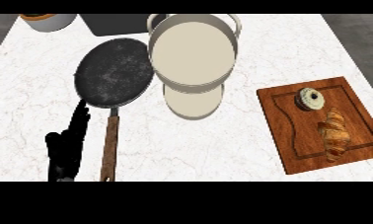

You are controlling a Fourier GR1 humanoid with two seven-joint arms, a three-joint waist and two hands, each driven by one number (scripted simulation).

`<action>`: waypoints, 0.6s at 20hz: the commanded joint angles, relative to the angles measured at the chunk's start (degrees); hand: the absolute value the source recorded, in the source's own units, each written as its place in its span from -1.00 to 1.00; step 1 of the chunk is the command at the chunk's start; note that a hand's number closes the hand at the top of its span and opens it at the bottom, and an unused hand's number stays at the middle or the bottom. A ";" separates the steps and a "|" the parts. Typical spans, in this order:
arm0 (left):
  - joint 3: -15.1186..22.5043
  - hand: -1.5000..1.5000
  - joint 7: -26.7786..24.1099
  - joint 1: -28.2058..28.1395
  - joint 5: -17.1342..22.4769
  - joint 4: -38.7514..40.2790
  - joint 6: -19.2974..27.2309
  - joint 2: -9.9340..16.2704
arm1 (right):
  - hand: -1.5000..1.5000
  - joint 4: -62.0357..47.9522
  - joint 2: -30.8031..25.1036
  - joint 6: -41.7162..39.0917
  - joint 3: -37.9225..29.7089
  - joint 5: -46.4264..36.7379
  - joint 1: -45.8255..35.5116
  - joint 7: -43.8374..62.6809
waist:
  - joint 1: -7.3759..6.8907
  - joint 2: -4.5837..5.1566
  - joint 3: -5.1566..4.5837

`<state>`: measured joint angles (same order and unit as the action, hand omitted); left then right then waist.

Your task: Pick the croissant from the cutting board and place it in the tiered basket

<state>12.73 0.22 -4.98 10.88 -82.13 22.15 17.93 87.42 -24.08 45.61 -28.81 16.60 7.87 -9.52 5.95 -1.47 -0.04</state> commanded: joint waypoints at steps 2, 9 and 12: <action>1.14 0.00 -0.65 -1.39 -0.23 1.70 -0.81 -1.31 | -1.00 18.46 3.35 4.74 2.66 -2.39 14.75 10.15 | -2.93 1.06 -0.34; 2.09 0.00 0.23 1.20 -1.32 1.30 -1.35 -1.22 | -1.00 22.45 -7.40 -3.25 14.50 -9.24 30.29 30.16 | -4.99 2.36 -0.60; 2.70 0.00 0.72 1.59 -2.12 -0.24 -0.42 -1.69 | -1.00 26.39 -14.40 -4.90 14.88 -13.01 36.23 39.26 | -6.00 2.60 -0.66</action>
<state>14.50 -0.63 -3.29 9.25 -82.99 21.39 16.75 109.61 -31.72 42.97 -16.23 7.44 37.08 19.50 1.14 0.42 -0.45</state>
